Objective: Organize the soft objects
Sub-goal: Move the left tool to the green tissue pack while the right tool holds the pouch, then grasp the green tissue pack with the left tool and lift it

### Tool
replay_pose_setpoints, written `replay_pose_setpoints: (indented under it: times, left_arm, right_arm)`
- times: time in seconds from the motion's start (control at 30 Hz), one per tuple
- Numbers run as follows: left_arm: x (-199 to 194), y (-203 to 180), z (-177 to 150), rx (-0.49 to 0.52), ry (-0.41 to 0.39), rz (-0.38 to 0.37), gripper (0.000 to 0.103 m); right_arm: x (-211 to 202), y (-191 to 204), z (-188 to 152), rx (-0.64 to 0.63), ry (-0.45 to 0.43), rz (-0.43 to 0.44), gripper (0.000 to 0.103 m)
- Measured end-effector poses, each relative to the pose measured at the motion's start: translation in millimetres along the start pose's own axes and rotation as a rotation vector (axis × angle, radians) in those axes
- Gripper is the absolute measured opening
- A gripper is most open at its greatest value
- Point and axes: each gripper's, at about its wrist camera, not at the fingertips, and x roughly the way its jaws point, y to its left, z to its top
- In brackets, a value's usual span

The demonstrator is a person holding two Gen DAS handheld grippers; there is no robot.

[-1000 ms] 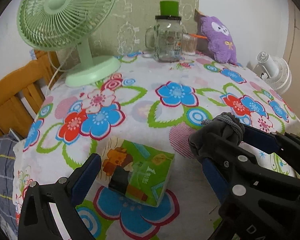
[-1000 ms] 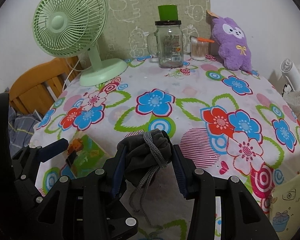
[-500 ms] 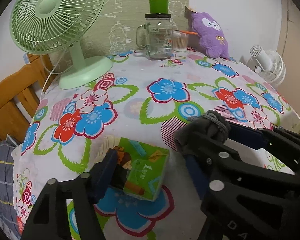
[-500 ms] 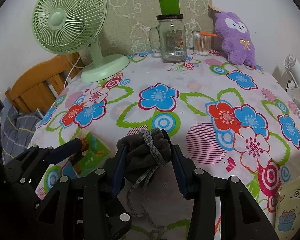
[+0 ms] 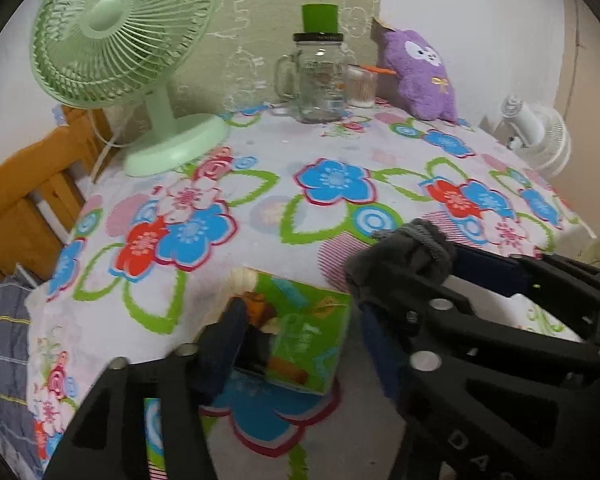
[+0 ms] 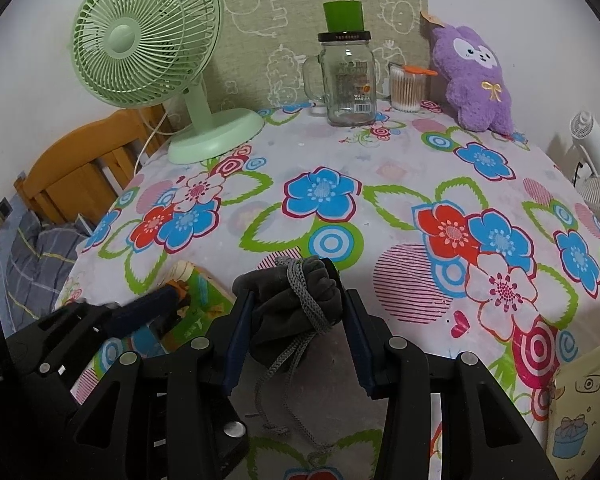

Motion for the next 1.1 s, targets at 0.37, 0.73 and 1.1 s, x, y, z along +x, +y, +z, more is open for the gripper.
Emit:
replay_pose_setpoints:
  times: [0.37,0.73,1.1]
  left_arm:
    - [14,21,2,-0.071,0.031,-0.01,0.092]
    - [20,21,-2,-0.067,0.085,-0.024,0.08]
    - [4,10,-10,-0.088,0.085,0.021,0.074]
  right_arm:
    - [5,7,4,-0.018,0.001,-0.001,0.047]
    - [9,7,2,-0.018,0.023,-0.009,0.047]
    - [-3,7,-4,-0.024,0.033,0.004,0.048]
